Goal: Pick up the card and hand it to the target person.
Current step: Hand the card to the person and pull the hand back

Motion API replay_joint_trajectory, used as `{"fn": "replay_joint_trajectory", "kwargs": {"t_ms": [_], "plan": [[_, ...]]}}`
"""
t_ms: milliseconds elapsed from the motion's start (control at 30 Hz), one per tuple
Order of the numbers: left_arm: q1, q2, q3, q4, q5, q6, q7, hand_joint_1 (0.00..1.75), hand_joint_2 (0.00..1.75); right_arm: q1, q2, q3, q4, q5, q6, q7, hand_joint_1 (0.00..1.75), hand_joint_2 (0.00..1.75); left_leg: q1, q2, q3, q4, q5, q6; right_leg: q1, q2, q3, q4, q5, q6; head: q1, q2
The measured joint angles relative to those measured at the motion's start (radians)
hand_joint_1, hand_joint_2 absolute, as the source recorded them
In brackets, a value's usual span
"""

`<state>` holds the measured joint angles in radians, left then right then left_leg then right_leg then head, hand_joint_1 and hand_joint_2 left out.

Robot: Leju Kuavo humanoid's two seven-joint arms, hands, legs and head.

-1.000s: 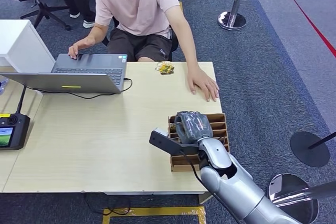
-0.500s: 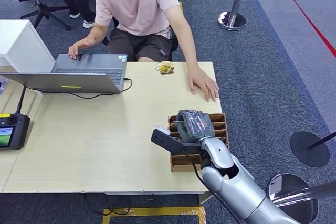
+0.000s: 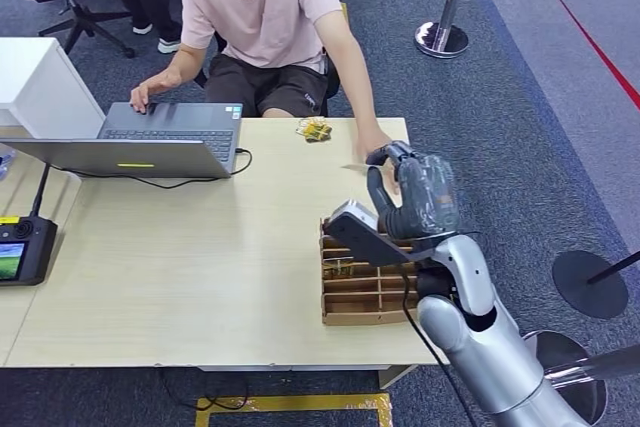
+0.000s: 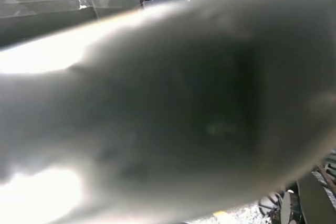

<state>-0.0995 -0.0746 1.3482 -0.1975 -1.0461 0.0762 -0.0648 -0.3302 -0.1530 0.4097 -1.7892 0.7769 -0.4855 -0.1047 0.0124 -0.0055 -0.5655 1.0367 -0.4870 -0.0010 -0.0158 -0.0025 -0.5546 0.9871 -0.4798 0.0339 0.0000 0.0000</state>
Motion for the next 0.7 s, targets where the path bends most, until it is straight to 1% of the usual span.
{"fn": "replay_joint_trajectory", "kwargs": {"t_ms": [267,367,433,533,567,600,667,700], "plan": [[0.0,0.0,0.0,0.001,0.0,-0.004,0.0,0.0,0.0,-0.004,0.025,0.016,0.033,0.011,-0.008,-0.011,1.59,1.75,0.0,0.002,0.001,0.0,0.0,0.0,0.0,0.002,0.0,0.0,0.001,0.0,0.0,0.0],[-0.001,0.001,-0.012,0.001,-0.012,-0.01,-0.001,0.0,0.0,-0.028,0.06,0.061,0.173,0.058,-0.041,-0.059,1.59,1.75,0.0,0.003,0.002,-0.001,0.0,0.0,0.0,0.003,0.001,-0.001,0.001,0.0,0.0,0.0],[-0.002,0.003,-0.023,0.001,-0.023,-0.017,-0.003,0.0,0.0,-0.064,0.106,0.107,0.346,0.11,-0.088,-0.098,1.59,1.75,0.0,0.005,0.004,-0.003,0.001,0.0,0.001,0.005,0.002,-0.003,0.002,-0.001,0.0,0.0],[-0.004,0.006,-0.037,0.002,-0.036,-0.031,-0.01,0.0,0.0,-0.155,0.206,0.145,0.651,0.184,-0.181,-0.127,1.59,1.75,0.001,0.01,0.006,-0.005,0.001,-0.001,0.001,0.01,0.003,-0.005,0.004,-0.002,0.0,0.0],[-0.005,0.008,-0.041,0.002,-0.039,-0.037,-0.013,0.0,0.0,-0.188,0.24,0.134,0.73,0.204,-0.201,-0.133,1.59,1.75,0.001,0.011,0.006,-0.005,0.001,-0.001,0.001,0.011,0.003,-0.004,0.005,-0.001,0.0,0.0],[-0.005,0.009,-0.044,0.003,-0.042,-0.043,-0.017,0.0,0.0,-0.215,0.274,0.1,0.79,0.231,-0.212,-0.149,1.59,1.75,0.001,0.012,0.006,-0.005,0.001,-0.001,0.001,0.012,0.002,-0.004,0.005,-0.002,0.0,0.0],[-0.006,0.01,-0.049,0.003,-0.047,-0.05,-0.02,0.0,0.0,-0.26,0.34,-0.002,0.887,0.287,-0.213,-0.192,1.59,1.75,0.001,0.01,0.004,-0.003,0.001,-0.001,0.001,0.01,0.0,-0.001,0.004,-0.001,0.0,0.0],[-0.006,0.011,-0.051,0.003,-0.048,-0.052,-0.02,0.0,0.0,-0.28,0.363,-0.046,0.93,0.312,-0.213,-0.21,1.59,1.75,0.001,0.009,0.002,-0.002,0.001,-0.001,0.001,0.009,0.0,0.0,0.004,-0.001,0.0,0.0]]}}
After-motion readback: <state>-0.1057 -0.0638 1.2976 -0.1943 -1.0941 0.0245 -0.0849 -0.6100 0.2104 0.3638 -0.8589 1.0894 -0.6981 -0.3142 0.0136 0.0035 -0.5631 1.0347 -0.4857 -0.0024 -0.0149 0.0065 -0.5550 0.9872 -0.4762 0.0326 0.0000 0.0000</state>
